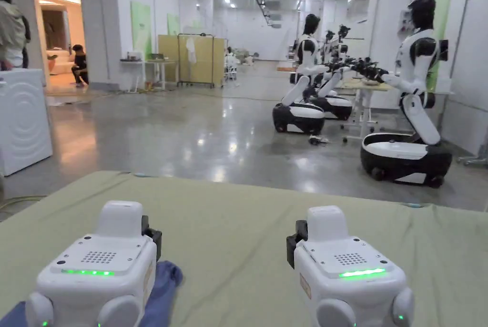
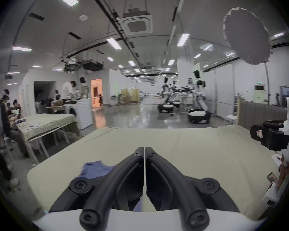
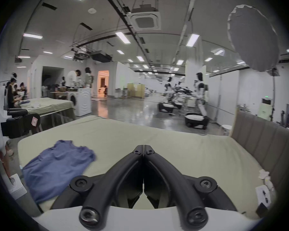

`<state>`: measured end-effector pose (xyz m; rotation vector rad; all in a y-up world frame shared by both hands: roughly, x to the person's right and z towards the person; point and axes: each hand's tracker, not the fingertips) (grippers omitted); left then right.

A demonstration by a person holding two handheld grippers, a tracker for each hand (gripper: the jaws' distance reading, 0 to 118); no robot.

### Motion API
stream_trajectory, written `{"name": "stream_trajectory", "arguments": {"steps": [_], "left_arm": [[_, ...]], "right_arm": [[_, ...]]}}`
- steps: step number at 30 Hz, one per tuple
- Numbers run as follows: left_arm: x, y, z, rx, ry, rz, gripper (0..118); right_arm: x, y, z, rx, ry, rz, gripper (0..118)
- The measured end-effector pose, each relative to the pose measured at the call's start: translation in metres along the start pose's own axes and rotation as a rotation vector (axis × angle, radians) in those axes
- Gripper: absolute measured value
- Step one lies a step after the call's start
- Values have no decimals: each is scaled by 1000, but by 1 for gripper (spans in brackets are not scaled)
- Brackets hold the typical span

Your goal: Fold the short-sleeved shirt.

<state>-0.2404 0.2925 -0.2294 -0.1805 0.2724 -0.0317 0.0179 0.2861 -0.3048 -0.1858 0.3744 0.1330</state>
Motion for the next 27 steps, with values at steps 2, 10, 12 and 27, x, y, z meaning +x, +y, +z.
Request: {"name": "stream_trajectory", "arguments": {"steps": [2,10,12,27], "left_arm": [[-40,-4,10,-34,52,6,0],[-136,-32,-12,-331,27,43,0],[-139,-46,-34,-405,-20,80,0],[-60,-166,-231,-712,-157,123,111]], "right_arm": [[-36,0,-8,-2,89,-12,3],[-98,-27,-22,-53,200,-6,3],[-99,-36,-28,-73,195,3,3],[-67,-92,-79,-238,117,60,3]]}}
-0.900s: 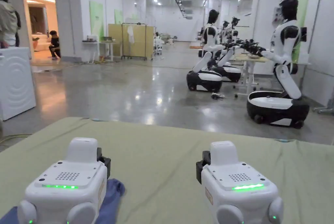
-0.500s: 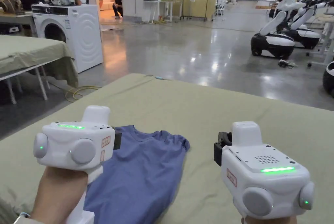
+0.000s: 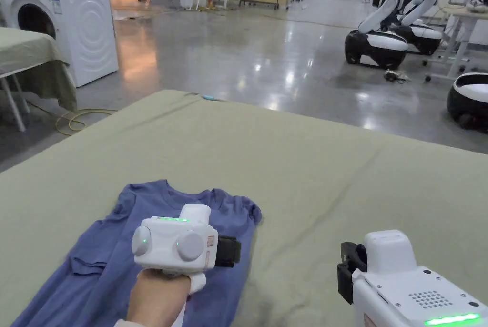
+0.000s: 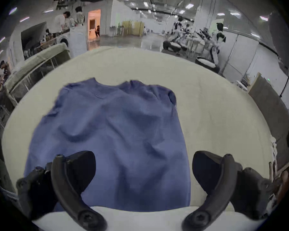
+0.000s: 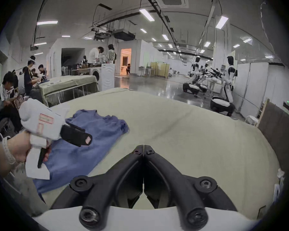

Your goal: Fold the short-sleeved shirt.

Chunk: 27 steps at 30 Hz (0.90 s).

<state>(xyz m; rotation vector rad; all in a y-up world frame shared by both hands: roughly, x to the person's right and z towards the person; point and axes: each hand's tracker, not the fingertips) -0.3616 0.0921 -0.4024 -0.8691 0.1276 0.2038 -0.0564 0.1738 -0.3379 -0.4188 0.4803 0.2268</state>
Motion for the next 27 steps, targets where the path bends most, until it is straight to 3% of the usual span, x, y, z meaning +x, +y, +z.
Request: {"name": "stream_trajectory", "arguments": {"steps": [4,8,9,11,12,14,20,27], "left_arm": [[-2,-3,-44,-76,201,-63,108],[-23,-5,-34,-68,113,-7,87],[-21,-4,-31,-49,119,-52,74],[-28,-2,-30,-27,155,-61,0],[-31,-1,-32,-71,100,-20,0],[-24,3,-25,-47,122,-47,0],[46,38,49,155,-49,-104,0],[209,72,142,343,-307,-290,0]], "right_arm": [[8,-8,-10,-36,-10,-10,3],[15,-15,-8,-38,-17,-33,3],[16,-16,-6,-37,-17,-38,3],[20,-18,-4,-38,-17,-53,3],[23,-20,-1,-45,-16,-64,3],[29,-23,8,-42,-22,-80,3],[63,-41,42,-35,-73,-121,3],[114,-62,91,-17,-172,-192,3]]}}
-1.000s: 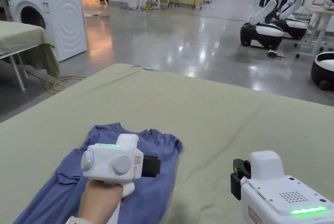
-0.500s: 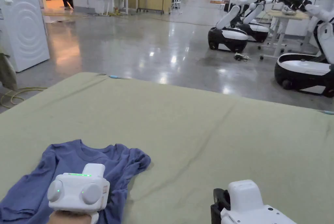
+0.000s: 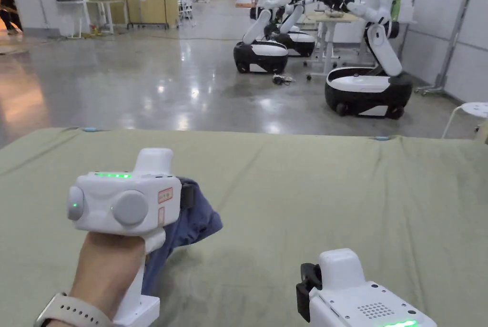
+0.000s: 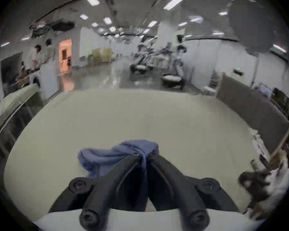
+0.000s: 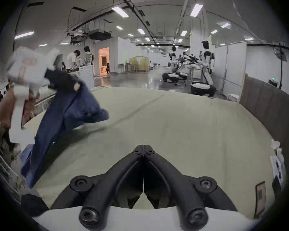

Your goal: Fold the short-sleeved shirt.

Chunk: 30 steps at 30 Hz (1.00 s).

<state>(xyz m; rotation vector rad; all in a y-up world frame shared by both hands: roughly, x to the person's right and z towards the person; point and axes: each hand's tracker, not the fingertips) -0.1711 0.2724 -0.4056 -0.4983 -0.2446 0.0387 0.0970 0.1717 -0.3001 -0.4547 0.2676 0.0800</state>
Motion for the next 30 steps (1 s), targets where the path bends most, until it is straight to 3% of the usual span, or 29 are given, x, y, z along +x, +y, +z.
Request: {"name": "stream_trajectory", "arguments": {"steps": [5,10,15,18,19,20,21,22,23,28,30], "left_arm": [[115,21,-28,-16,-188,-71,0],[198,-33,-116,-204,-294,-75,0],[238,-123,-195,-397,-271,-67,0],[239,-143,-208,-445,-262,-76,0],[236,-144,-203,-430,-257,-87,7],[235,-142,-197,-404,-252,-110,22],[234,-135,-186,-358,-244,-130,55],[233,-130,-171,-307,-235,-141,103],[230,-122,-146,-204,-245,-133,115],[212,-99,-22,145,-228,-188,113],[202,-104,6,155,-154,-215,106]], "right_arm": [[55,-3,30,28,-92,-40,3],[111,-18,47,22,-185,-93,3],[152,-39,53,-6,-250,-125,3],[166,-46,56,-24,-272,-129,3],[169,-48,57,-26,-274,-127,3],[172,-50,59,-26,-276,-125,3],[173,-50,60,-26,-279,-124,3],[173,-50,61,-27,-279,-124,3],[173,-49,63,-25,-274,-126,3],[161,-37,77,34,-255,-138,3],[152,-32,80,48,-253,-145,3]]}}
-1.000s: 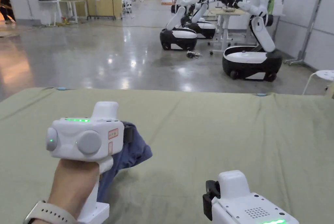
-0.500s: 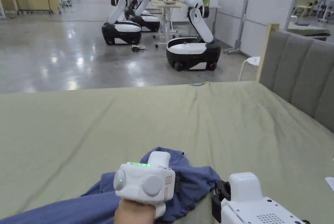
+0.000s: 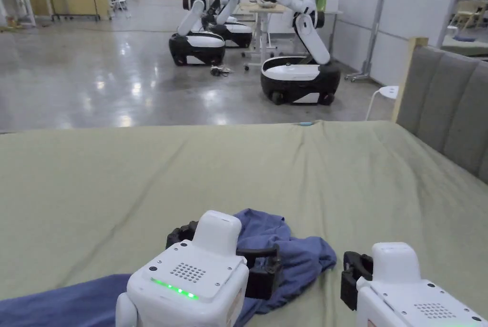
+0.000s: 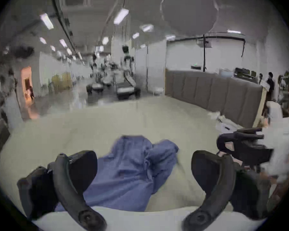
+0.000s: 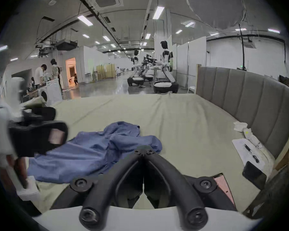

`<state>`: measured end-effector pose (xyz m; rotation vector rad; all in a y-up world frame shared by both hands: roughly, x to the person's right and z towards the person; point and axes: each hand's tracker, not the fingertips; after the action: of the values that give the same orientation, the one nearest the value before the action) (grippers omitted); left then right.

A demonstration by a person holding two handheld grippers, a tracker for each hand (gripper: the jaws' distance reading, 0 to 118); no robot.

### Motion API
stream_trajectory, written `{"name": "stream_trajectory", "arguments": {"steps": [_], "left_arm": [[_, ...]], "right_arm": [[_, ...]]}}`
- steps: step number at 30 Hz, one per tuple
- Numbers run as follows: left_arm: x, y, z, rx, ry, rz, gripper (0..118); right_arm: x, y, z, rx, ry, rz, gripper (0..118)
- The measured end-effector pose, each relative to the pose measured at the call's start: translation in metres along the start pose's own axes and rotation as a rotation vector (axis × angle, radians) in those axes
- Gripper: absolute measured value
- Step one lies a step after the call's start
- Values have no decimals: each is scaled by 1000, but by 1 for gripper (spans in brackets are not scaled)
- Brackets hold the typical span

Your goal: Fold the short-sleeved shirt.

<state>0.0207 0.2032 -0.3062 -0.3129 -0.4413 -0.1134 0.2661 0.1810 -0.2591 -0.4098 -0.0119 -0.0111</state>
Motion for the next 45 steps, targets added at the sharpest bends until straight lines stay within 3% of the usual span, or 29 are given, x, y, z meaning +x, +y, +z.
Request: {"name": "stream_trajectory", "arguments": {"steps": [1,3,4,7,12,15,18,19,20,22,23,28,30,32,34,35,36,37,41,42,45], "left_arm": [[-2,-3,11,-10,2,2,80],[-9,-8,22,-92,6,-7,6],[-15,-13,28,-150,0,1,0],[-53,-25,53,-163,2,144,0],[-155,-51,77,-246,235,182,0],[-244,-66,77,-346,388,286,0],[-307,-79,63,-468,500,240,0],[-325,-86,54,-511,501,246,7],[-338,-91,45,-534,505,265,27],[-357,-106,22,-583,485,328,114],[-361,-115,11,-620,488,338,118],[-352,-133,-35,-690,490,266,114],[-339,-145,-39,-738,515,228,107],[-333,-143,-34,-697,492,255,89],[-317,-135,-22,-652,442,250,51],[-309,-130,-21,-632,430,214,40],[-302,-125,-20,-621,425,178,40],[-295,-122,-16,-623,456,136,5],[-283,-96,2,-542,428,152,5],[-280,-87,8,-526,425,164,5],[-277,-75,14,-514,412,149,5]], "right_arm": [[-4,1,2,3,3,-7,3],[-12,3,5,3,25,-33,3],[-18,2,5,3,33,-43,3],[-33,1,8,1,70,-41,3],[-53,-3,-2,-26,95,15,3],[-58,-4,-13,-42,98,29,3],[-62,-5,-26,-64,93,29,3],[-62,-6,-31,-71,91,28,3],[-62,-7,-36,-78,87,28,3],[-62,-8,-46,-97,77,27,3],[-59,-9,-50,-107,70,22,3],[-38,-10,-61,-143,21,18,3],[-24,-9,-66,-155,-3,20,3],[-6,-7,-71,-160,-27,9,3],[12,-5,-83,-166,-70,7,3],[22,-4,-94,-177,-74,5,3],[33,-4,-103,-187,-73,-1,3],[40,-3,-114,-198,-68,-1,3],[60,1,-162,-254,-52,44,5],[64,2,-175,-287,-42,46,15],[68,-6,-213,-425,-15,83,93]]}}
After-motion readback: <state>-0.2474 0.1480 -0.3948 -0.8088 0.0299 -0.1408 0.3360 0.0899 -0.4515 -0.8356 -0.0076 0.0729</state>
